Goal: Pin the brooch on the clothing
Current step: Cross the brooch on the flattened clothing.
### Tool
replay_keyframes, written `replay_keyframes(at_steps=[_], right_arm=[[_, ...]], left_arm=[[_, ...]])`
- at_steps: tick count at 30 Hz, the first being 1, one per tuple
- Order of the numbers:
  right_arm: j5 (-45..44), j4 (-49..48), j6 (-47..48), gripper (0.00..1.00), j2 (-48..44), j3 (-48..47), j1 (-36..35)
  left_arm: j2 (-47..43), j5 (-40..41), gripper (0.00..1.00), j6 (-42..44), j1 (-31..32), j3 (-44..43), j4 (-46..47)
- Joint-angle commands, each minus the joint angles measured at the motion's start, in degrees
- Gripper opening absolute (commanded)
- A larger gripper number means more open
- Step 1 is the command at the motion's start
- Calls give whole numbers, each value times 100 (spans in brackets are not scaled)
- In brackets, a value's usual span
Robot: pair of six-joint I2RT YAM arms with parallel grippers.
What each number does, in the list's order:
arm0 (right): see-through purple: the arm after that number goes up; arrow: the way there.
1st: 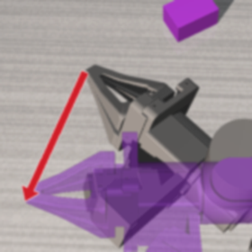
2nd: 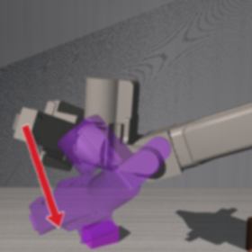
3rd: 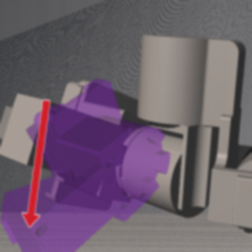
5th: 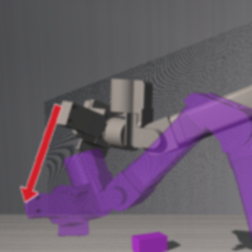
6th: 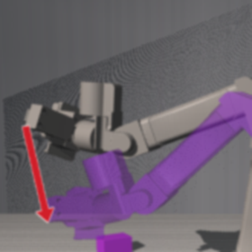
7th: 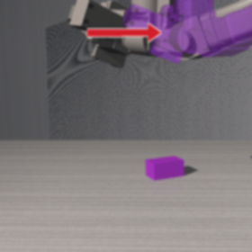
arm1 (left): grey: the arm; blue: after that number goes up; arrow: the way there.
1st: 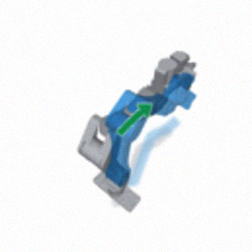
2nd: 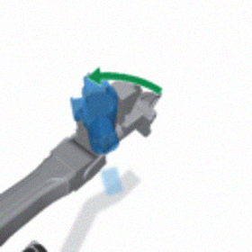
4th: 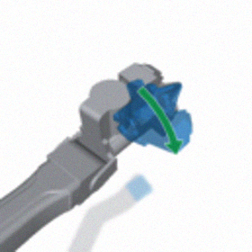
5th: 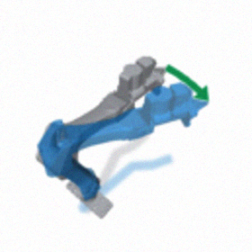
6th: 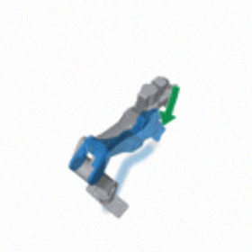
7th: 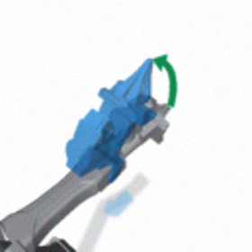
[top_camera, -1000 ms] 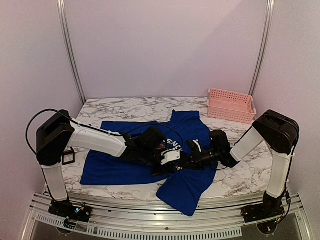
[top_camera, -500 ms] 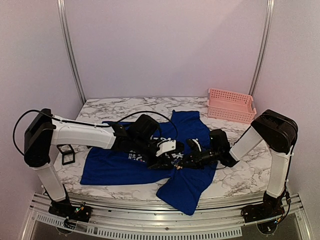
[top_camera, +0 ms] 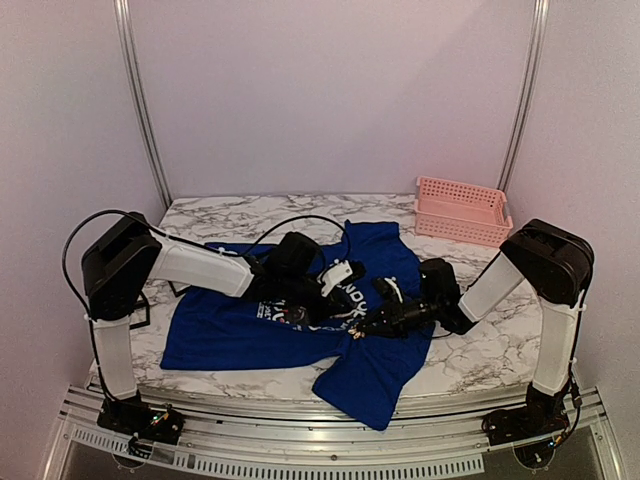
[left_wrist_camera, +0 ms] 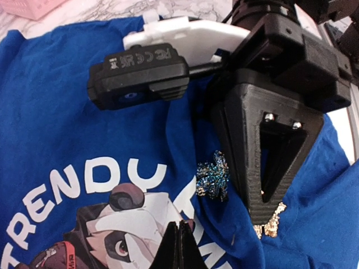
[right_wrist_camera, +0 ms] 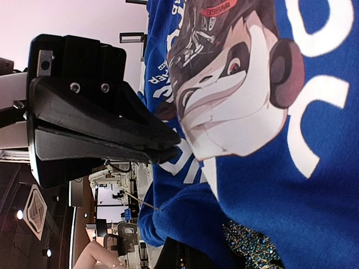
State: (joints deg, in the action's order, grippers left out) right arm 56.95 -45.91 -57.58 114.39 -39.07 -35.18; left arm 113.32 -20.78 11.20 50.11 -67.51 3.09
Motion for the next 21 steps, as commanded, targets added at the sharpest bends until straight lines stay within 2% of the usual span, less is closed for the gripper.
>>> replay_keyframes(at_steps=[1, 6, 13, 21], right_arm=[[-92, 192, 116, 0, 225, -4, 25], [-85, 251, 124, 0, 159, -40, 31], [-61, 452, 173, 0, 110, -127, 39], [-72, 570, 278, 0, 115, -136, 44]], left_arm=[[80, -490, 0, 98, 31, 77, 623], [-72, -806, 3, 348, 113, 522, 1025], [-169, -901, 4, 616, 204, 737, 898], [-203, -513, 10, 346, 263, 700, 1291]])
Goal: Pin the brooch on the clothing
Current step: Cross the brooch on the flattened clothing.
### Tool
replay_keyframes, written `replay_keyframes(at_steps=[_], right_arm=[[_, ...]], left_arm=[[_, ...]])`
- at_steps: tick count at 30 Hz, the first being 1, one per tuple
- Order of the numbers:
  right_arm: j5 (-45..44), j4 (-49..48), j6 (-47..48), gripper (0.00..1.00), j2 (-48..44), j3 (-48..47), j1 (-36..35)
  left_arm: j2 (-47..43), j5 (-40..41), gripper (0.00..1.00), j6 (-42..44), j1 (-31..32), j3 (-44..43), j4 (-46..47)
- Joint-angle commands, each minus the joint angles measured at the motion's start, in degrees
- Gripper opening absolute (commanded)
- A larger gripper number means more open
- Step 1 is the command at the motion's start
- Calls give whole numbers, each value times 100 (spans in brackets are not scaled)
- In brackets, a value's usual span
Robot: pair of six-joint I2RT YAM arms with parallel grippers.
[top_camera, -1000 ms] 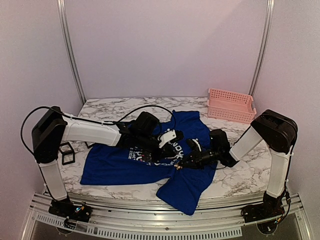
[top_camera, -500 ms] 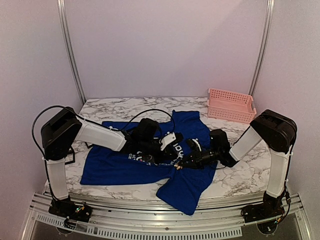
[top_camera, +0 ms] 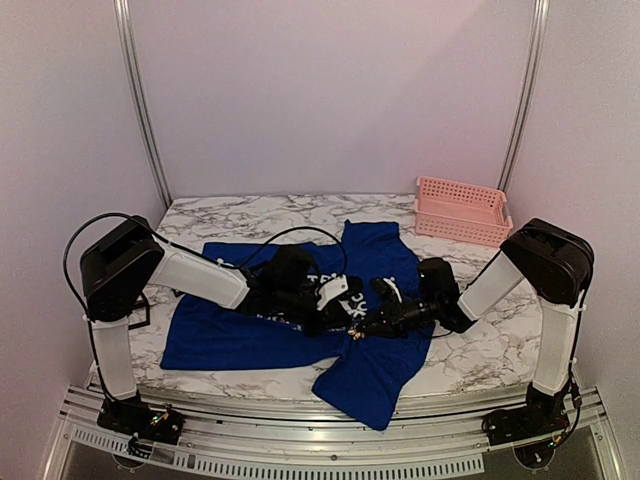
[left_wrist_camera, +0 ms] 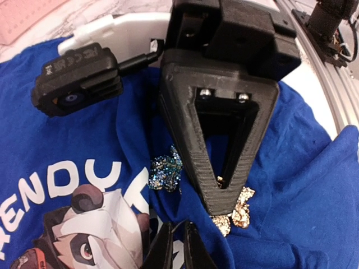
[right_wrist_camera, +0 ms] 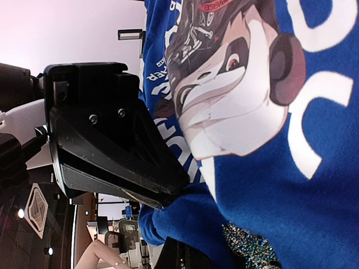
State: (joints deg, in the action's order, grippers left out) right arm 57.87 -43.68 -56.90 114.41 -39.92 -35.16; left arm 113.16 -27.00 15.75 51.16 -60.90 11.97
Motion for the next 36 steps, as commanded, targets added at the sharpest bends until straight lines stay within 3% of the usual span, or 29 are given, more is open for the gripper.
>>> replay_keyframes(at_steps=[1, 5, 13, 24, 26, 32, 36], right_arm=[[-162, 374, 234, 0, 115, -51, 43], [-153, 549, 490, 0, 88, -87, 49], [-157, 1099, 1114, 0, 222, -307, 100], [-153, 1228, 1348, 0, 163, -271, 104], [-153, 1230, 1349, 0, 146, -275, 105], [-153, 1255, 1357, 0, 143, -297, 100], [-170, 1258, 1349, 0, 145, -317, 102]], left_arm=[[-171, 303, 10, -159, 150, 24, 441], [29, 738, 9, -535, 12, -180, 167], [-48, 0, 18, -1233, -160, -273, -733], [328, 815, 21, -3068, -495, -434, -329], [434, 560, 22, -3294, -570, -448, -145], [494, -1322, 27, -4168, -568, -329, 915], [496, -1776, 28, -4287, -524, -172, 1091]])
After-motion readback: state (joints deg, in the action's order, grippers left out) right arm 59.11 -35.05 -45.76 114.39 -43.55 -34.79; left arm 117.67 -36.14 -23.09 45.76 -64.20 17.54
